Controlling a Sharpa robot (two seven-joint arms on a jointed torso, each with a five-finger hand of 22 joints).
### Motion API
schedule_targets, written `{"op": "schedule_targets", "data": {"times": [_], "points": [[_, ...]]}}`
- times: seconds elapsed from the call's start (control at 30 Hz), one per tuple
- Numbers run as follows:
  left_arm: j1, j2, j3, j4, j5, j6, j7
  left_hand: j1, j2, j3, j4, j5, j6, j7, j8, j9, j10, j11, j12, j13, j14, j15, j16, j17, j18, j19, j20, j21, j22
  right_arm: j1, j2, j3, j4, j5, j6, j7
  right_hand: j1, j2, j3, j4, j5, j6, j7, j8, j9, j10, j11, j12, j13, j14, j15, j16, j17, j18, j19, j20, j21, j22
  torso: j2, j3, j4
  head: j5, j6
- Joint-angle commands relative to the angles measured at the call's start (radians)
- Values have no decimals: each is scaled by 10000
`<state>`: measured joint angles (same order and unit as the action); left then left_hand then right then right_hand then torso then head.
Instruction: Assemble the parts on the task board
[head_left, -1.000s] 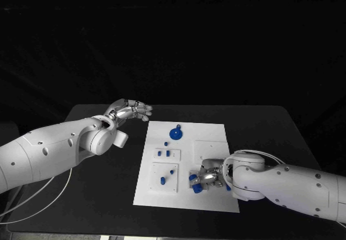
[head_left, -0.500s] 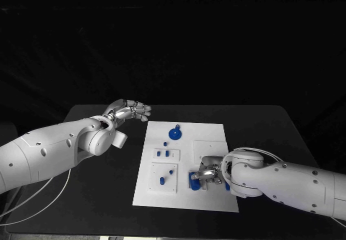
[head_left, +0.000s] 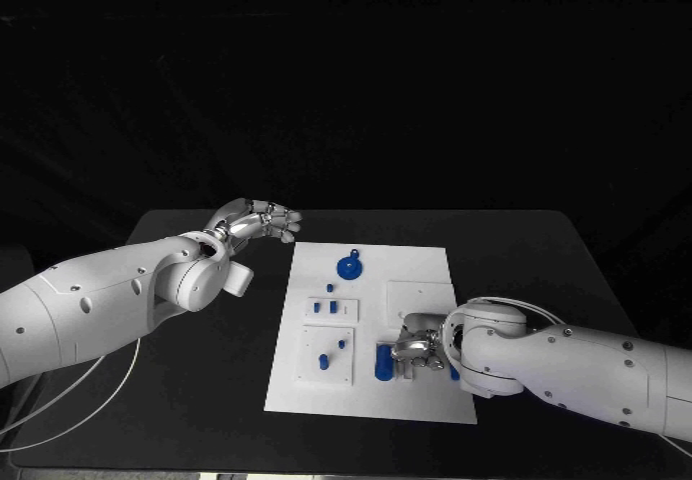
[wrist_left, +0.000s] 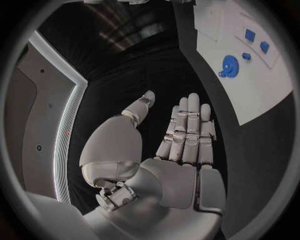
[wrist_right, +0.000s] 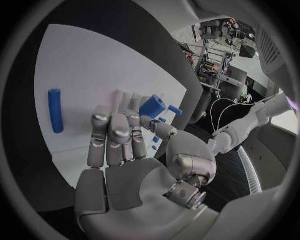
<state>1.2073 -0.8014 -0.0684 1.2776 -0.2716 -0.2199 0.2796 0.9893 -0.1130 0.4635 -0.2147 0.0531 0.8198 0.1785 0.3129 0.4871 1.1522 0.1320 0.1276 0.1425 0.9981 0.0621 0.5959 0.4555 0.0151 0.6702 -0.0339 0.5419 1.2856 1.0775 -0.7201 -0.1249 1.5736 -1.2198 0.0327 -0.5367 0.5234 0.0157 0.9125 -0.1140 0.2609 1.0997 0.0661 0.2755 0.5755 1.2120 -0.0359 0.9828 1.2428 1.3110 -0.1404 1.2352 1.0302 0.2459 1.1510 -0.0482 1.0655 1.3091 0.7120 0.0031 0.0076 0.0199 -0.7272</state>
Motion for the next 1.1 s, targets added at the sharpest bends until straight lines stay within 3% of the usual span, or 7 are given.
{"op": "schedule_targets", "data": {"times": [0.03,0.07,0.27,0.53,0.8,0.97,1.1], "points": [[6,9,6,15,53,90,62,-82,48,-33,44,-1,-51,-16,-19,-16,-49,-22,-53,-4,36,55,-44,12,-13,69,23,-57,10,-29,-6,-19,50,89,6,22,-178,-313,-126,26,-1002,-16,56,27,-4,90,-23,-59,37,53,-3,-21,17,159,40,12,30,105,3,-1,5,9,11],[6,8,6,13,53,88,62,-82,49,-33,45,-1,-51,-16,-19,-16,-49,-22,-53,-3,36,55,-44,13,-13,69,23,-57,11,-29,-50,-19,79,89,-11,75,-357,-772,-408,75,-2093,-17,65,37,7,98,-25,-66,53,55,4,-17,22,157,57,11,36,101,3,-1,5,9,11],[6,-10,6,13,53,92,60,-81,50,-33,46,-1,-50,-17,-19,-16,-49,-22,-54,-3,37,55,-48,18,-13,70,23,-59,13,-30,-295,-17,253,260,-341,411,-411,-1279,-1592,-182,-2121,-110,58,54,71,70,-28,-103,114,31,-15,-23,35,159,16,-61,22,102,4,4,0,27,19],[6,-17,6,10,53,97,55,-80,49,-33,46,-1,-50,-17,-19,-17,-49,-23,-54,-3,38,55,-51,21,-13,70,22,-61,15,-29,-607,6,326,1304,-1313,1210,-152,-1448,-1826,-358,-2118,-282,83,-14,71,22,-9,-145,124,14,-12,-73,6,159,-38,-130,-27,88,-4,9,-10,64,32],[6,-25,5,10,53,93,53,-79,48,-34,46,-1,-50,-17,-19,-17,-49,-23,-54,-3,38,55,-52,23,-13,71,22,-62,17,-28,-764,40,428,1304,-1181,1334,650,-1613,-2041,-795,-2038,-960,331,-323,2,-89,223,-55,228,49,197,-152,-53,159,-29,-188,-89,52,0,8,-10,63,48],[6,-21,5,7,53,102,53,-77,46,-34,45,-1,-50,-17,-18,-17,-49,-23,-54,-3,39,55,-55,27,-13,71,22,-64,19,-28,-701,41,552,1041,-1062,1432,1419,-1587,-2714,-1497,-1523,-864,297,-197,125,-106,194,48,295,60,170,-166,-53,159,-29,-191,-109,62,4,10,-3,61,36],[6,-21,4,7,52,104,49,-74,47,-34,44,-1,-49,-18,-18,-17,-48,-24,-53,-3,39,54,-58,30,-13,71,22,-65,20,-28,-609,40,612,489,-828,1372,2281,-1748,-3052,-1731,-1719,-671,213,-54,238,-64,117,121,324,63,102,-181,-55,159,-29,-199,-140,57,2,5,3,61,20]]}}
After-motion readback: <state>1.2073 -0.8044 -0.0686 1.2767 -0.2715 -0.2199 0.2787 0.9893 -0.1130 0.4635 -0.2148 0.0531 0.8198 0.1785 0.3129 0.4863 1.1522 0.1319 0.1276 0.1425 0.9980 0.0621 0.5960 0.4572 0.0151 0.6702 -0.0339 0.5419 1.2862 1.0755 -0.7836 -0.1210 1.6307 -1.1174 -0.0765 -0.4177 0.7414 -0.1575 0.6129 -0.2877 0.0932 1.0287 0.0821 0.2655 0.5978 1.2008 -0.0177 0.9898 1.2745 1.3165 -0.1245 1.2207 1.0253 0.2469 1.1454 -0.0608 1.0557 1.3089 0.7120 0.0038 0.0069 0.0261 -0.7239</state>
